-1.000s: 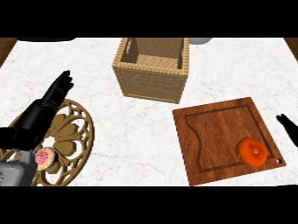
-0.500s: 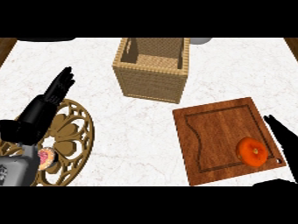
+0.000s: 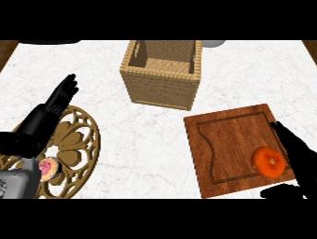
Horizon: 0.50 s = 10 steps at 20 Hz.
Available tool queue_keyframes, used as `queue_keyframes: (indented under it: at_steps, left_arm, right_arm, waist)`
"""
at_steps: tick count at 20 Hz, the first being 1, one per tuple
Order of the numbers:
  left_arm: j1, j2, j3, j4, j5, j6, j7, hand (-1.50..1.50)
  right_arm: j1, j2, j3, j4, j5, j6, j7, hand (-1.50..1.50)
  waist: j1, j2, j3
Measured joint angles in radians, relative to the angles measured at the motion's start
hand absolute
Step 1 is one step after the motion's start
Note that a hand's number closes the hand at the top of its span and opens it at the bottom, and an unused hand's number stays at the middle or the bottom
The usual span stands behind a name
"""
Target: Pick the squash from the cutting board and place it in the basket
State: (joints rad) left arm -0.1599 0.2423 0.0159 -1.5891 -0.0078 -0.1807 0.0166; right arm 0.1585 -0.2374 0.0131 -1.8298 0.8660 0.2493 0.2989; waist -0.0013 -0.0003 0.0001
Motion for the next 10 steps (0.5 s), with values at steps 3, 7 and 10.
queue_keyframes:
  at_steps: [3,7,10]
  left_arm:
    - [0.005,-0.014,0.002,-0.004,-0.018,0.001,-0.005,0.00]
    - [0.010,-0.018,0.022,-0.012,-0.014,-0.018,0.003,0.00]
    - [-0.002,-0.029,0.027,-0.015,-0.025,-0.019,0.011,0.00]
  right_arm:
    - [-0.012,-0.004,-0.024,0.055,0.006,-0.006,-0.025,-1.50]
    - [-0.016,0.012,-0.021,0.097,0.033,-0.016,-0.030,-1.50]
    - [-0.055,0.018,-0.035,0.150,0.032,-0.013,-0.040,-1.50]
  waist:
    - [0.000,0.000,0.000]
    - [0.000,0.000,0.000]
    - [0.000,0.000,0.000]
